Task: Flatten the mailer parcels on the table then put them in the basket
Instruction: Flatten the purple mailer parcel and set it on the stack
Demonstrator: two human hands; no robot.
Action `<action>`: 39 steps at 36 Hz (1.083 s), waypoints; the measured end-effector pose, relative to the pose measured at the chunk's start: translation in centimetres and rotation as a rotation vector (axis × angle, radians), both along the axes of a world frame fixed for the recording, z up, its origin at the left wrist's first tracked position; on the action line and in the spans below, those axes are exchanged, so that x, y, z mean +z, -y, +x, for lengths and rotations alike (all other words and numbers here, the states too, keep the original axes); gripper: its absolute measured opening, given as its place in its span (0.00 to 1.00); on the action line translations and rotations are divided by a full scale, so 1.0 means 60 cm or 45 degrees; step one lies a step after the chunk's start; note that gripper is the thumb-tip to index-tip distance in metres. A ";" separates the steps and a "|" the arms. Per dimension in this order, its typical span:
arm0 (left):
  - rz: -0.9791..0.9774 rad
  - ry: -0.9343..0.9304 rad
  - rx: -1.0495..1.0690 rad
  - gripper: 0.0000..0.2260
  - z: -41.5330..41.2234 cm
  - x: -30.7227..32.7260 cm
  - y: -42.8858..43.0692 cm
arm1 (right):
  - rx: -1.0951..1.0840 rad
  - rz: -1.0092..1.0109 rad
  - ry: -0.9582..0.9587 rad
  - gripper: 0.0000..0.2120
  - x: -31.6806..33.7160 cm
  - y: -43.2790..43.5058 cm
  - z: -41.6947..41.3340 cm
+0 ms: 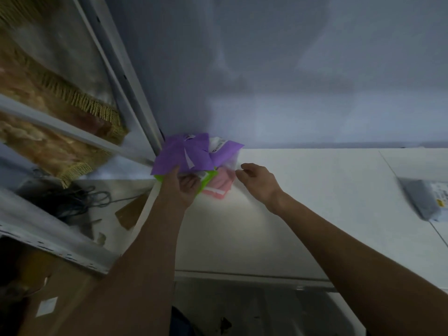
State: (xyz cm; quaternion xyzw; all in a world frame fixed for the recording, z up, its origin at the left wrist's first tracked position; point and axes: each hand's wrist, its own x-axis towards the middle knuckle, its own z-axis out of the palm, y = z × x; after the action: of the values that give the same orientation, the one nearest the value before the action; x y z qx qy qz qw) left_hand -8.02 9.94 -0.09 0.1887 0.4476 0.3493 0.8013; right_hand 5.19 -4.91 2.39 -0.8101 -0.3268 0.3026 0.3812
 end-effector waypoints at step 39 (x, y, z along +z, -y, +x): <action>0.418 -0.305 -0.476 0.07 0.084 0.083 0.073 | -0.273 0.211 -0.666 0.24 -0.005 0.076 0.046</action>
State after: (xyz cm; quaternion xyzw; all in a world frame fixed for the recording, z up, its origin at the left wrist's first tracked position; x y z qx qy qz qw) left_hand -2.98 5.56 4.92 0.4352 0.4339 0.2385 0.7520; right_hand 7.93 -9.45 2.10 -0.7007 -0.1535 0.4312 0.5472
